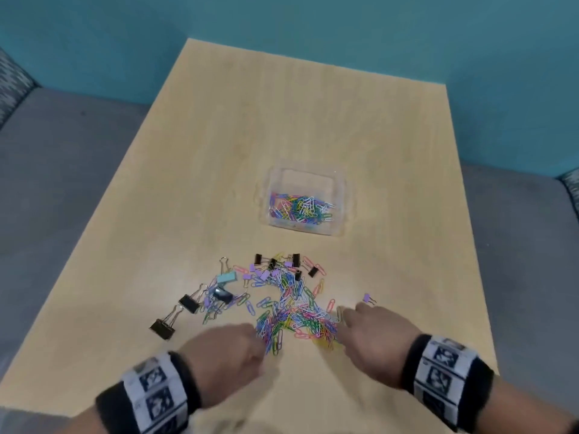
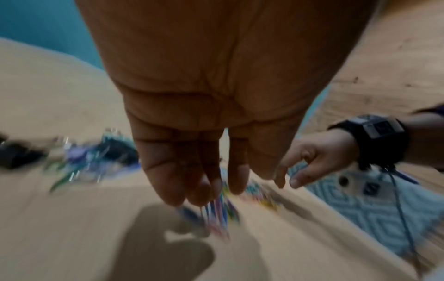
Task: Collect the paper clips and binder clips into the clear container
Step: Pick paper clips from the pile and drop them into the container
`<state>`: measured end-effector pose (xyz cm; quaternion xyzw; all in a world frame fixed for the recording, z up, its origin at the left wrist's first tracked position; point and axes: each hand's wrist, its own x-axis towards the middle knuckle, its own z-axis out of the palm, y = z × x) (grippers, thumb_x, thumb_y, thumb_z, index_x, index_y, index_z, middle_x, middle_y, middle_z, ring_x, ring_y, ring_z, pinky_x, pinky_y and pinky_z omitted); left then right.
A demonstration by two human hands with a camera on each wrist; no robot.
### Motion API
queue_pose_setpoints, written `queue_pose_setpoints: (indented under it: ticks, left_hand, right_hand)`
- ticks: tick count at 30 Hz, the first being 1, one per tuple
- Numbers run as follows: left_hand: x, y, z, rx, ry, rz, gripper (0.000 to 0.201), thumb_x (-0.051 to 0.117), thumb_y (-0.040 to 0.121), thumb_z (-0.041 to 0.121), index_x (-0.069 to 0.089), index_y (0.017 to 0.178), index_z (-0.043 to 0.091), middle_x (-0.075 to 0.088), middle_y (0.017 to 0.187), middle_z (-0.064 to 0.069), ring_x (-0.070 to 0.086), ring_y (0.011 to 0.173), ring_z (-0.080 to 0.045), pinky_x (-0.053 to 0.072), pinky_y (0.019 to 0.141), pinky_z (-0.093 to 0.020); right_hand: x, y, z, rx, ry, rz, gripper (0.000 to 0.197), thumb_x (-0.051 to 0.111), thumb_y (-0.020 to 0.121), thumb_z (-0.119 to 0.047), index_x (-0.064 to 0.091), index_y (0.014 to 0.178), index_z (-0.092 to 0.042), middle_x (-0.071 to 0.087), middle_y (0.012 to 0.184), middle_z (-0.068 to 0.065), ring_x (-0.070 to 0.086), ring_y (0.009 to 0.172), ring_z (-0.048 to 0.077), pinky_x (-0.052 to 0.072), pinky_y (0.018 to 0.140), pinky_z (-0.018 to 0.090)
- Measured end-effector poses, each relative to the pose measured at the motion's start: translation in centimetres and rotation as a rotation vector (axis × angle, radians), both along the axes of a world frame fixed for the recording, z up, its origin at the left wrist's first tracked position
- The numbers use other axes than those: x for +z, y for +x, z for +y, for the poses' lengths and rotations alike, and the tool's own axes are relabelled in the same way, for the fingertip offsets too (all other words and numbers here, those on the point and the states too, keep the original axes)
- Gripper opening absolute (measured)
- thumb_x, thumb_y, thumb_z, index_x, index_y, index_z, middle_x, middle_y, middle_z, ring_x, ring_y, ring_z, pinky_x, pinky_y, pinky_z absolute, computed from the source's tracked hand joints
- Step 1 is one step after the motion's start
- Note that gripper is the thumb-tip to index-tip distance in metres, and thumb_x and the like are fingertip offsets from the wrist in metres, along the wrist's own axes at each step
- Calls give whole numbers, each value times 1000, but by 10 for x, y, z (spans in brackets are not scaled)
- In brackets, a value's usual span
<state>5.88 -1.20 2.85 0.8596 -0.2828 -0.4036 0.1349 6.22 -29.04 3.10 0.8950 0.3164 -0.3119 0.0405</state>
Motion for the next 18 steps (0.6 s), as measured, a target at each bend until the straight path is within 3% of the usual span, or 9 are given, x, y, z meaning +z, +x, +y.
queue_pose_setpoints:
  ticks: [2,5,8,10,12,14,16,18]
  left_hand:
    - [-12,-22,-5,-16,20,-3,31,41,86,45,60,100,24,51,104,2,53,96,-18,43,82,-33]
    - [-26,-28,-22,61,19,-184,23,43,89,36,57,104,25,49,111,2,51,101,-22,45,83,-38]
    - [-23,-22,-31,180,67,-336,19,43,93,32,55,103,21,49,109,-1,50,98,-23,46,79,-37]
    - [-19,-20,-27,324,74,-410,18,48,92,32,53,104,20,49,109,-3,47,100,-23,45,78,-33]
    - [-20,-24,-23,429,45,-429,35,57,86,35,48,117,21,46,121,-5,43,108,-25,47,80,-34]
    - [-25,-29,-22,408,68,-362,70,61,82,40,24,141,26,28,144,-9,31,126,-30,44,94,-37]
    - [-32,-30,-29,362,117,-343,90,60,83,44,-3,147,30,3,155,-11,11,139,-33,34,107,-41]
    - [-37,-27,-37,344,132,-381,94,58,84,48,-10,147,30,-6,157,-11,0,143,-32,27,110,-44]
  right_hand:
    - [-8,-14,3,53,-46,20,14,55,79,-27,62,89,-21,59,91,8,53,78,29,43,57,37]
    - [-20,-19,20,84,17,-78,16,69,63,-30,61,77,-25,57,79,1,52,68,23,42,48,32]
    - [-22,-18,39,-27,180,-207,17,69,66,-24,57,79,-23,56,79,1,53,69,24,41,49,32]
    - [-19,-22,42,-216,242,-260,14,61,75,-19,53,86,-20,54,84,3,52,75,27,42,52,35]
    - [-19,-30,39,-431,223,-269,31,57,82,-22,49,111,-19,53,109,8,51,98,32,50,69,40]
    - [-23,-37,38,-598,179,-151,67,57,87,-34,21,143,-26,27,146,11,28,133,33,44,96,44]
    - [-27,-40,44,-648,177,-73,89,58,86,-42,-6,148,-32,-2,158,4,1,144,29,31,109,45]
    - [-34,-38,56,-597,172,-91,92,58,86,-43,-9,147,-32,-8,158,3,-6,145,28,21,113,48]
